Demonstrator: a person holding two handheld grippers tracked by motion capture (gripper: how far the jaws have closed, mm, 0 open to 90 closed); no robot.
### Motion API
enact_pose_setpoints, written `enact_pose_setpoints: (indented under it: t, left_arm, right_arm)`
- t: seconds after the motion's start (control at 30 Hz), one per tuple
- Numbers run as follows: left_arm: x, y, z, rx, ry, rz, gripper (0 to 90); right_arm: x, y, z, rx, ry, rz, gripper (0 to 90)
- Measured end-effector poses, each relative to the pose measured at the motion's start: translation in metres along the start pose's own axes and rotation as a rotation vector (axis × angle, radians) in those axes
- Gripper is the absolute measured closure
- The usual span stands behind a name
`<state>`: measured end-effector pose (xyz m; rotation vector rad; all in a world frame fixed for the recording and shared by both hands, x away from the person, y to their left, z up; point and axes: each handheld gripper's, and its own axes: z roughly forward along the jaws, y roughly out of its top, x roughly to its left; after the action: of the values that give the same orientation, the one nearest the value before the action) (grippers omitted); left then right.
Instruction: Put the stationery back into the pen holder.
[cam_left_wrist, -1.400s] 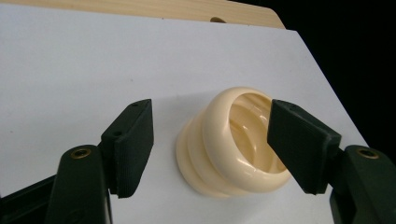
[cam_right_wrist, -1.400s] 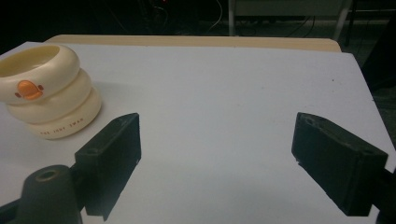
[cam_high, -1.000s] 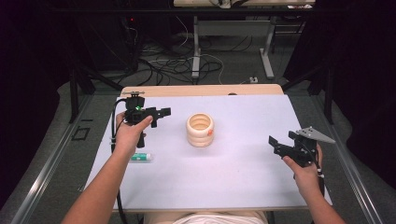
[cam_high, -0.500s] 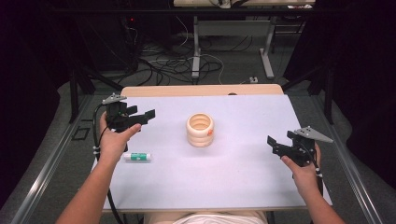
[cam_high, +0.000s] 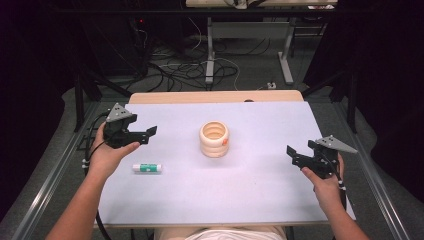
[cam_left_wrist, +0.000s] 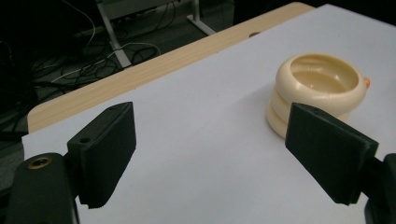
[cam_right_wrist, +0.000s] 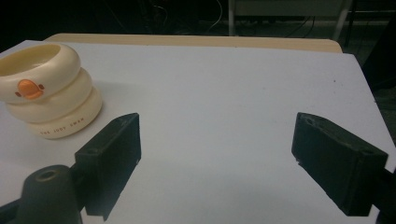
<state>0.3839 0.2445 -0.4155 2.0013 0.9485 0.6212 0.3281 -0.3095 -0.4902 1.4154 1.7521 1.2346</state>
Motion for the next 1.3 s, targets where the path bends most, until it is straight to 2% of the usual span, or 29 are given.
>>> enact_pose_setpoints:
  t: [0.2, 0.33, 0.43, 0.6, 0.63, 0.77, 0.9, 1.0, 1.13, 1.3]
  left_arm:
    - [-0.005, -0.002, 0.001, 0.083, 0.002, 0.171, 16.8]
    - [-0.008, -0.003, 0.003, 0.148, -0.019, 0.235, 19.2]
    - [-0.009, -0.005, 0.005, 0.184, -0.05, 0.269, 22.5]
    - [-0.011, -0.013, 0.01, 0.248, -0.058, 0.309, 26.4]
    - [-0.012, -0.015, 0.012, 0.257, -0.058, 0.327, 27.6]
    - [-0.013, -0.022, 0.019, 0.312, -0.089, 0.37, 30.0]
    - [-0.014, -0.03, 0.027, 0.378, -0.09, 0.423, 33.5]
    - [-0.016, -0.036, 0.033, 0.415, -0.102, 0.449, 34.2]
    - [-0.018, -0.044, 0.041, 0.451, -0.121, 0.492, 34.9]
    - [-0.021, -0.05, 0.049, 0.485, -0.125, 0.513, 35.3]
  right_arm:
    - [0.0, 0.0, 0.001, 0.003, 0.002, 0.006, 15.0]
    - [0.0, 0.0, 0.0, 0.005, -0.001, -0.003, 15.1]
    - [0.001, 0.0, 0.0, 0.001, 0.001, 0.003, 15.1]
    - [0.001, 0.0, 0.002, -0.013, -0.002, -0.003, 15.1]
    - [0.0, 0.0, 0.0, 0.005, 0.0, -0.005, 15.1]
    - [0.0, 0.0, 0.001, -0.007, 0.001, -0.001, 15.1]
    - [0.0, 0.0, 0.001, 0.004, 0.001, -0.006, 15.1]
    - [0.0, 0.0, 0.001, 0.003, -0.002, 0.001, 15.1]
    - [0.0, 0.0, 0.001, 0.006, -0.001, -0.003, 15.1]
    - [0.0, 0.0, 0.001, 0.003, -0.001, -0.003, 15.1]
